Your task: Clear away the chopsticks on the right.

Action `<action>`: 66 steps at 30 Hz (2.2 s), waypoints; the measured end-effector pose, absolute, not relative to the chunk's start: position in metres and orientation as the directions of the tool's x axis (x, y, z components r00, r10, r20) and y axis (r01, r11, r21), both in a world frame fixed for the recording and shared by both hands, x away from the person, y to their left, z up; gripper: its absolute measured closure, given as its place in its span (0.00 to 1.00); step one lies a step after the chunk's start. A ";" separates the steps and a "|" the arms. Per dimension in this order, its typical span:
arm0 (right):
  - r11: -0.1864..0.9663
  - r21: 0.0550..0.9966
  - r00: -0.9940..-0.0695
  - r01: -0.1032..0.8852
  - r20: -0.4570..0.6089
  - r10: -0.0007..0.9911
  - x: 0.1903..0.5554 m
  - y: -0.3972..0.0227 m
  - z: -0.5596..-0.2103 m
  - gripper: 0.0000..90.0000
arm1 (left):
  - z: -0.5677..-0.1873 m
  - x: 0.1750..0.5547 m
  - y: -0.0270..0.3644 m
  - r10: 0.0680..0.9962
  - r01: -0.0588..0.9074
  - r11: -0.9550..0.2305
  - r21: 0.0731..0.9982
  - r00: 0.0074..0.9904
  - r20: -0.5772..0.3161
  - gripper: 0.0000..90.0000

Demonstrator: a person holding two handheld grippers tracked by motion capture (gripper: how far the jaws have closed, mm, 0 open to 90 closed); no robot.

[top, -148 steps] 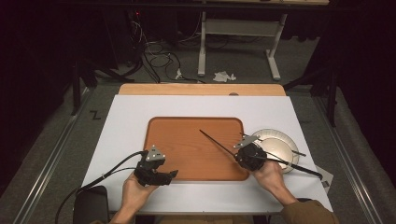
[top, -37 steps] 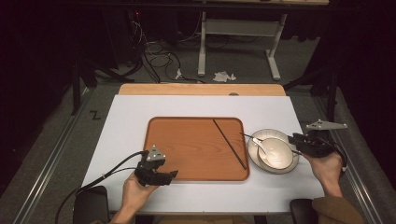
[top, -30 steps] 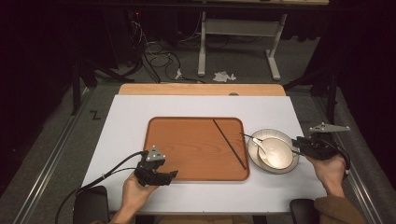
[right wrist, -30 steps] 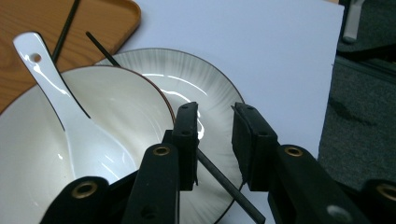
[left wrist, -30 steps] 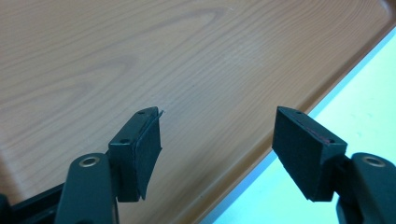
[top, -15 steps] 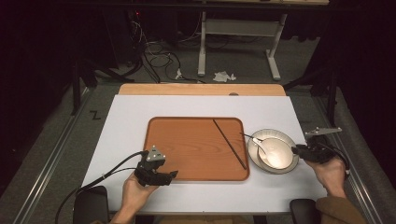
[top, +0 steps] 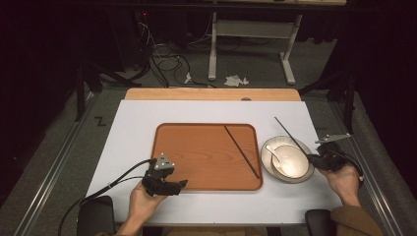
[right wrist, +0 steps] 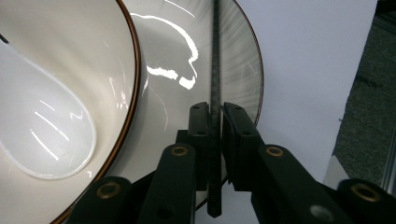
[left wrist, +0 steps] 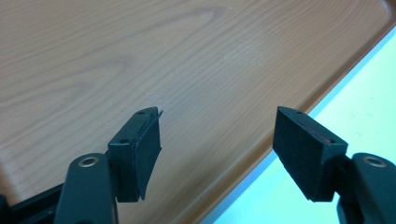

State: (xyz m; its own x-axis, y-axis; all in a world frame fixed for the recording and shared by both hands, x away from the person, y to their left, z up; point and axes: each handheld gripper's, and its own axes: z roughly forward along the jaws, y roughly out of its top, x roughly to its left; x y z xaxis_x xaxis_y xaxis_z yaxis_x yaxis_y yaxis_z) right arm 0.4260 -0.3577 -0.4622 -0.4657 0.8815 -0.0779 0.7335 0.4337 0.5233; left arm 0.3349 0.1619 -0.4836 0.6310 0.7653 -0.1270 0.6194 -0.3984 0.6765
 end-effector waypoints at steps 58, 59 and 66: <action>0.648 0.523 -0.707 0.554 -0.116 0.698 0.391 -0.177 -0.464 0.95 | -0.482 0.335 0.163 0.758 0.615 -0.404 0.677 0.639 -0.128 0.36; 0.648 0.520 -0.706 0.556 -0.117 0.699 0.391 -0.176 -0.466 0.95 | -0.483 0.335 0.163 0.759 0.616 -0.403 0.677 0.638 -0.128 0.36; 0.660 0.485 -0.716 0.573 -0.095 0.691 0.393 -0.168 -0.478 0.94 | -0.483 0.335 0.163 0.758 0.616 -0.403 0.677 0.639 -0.131 0.36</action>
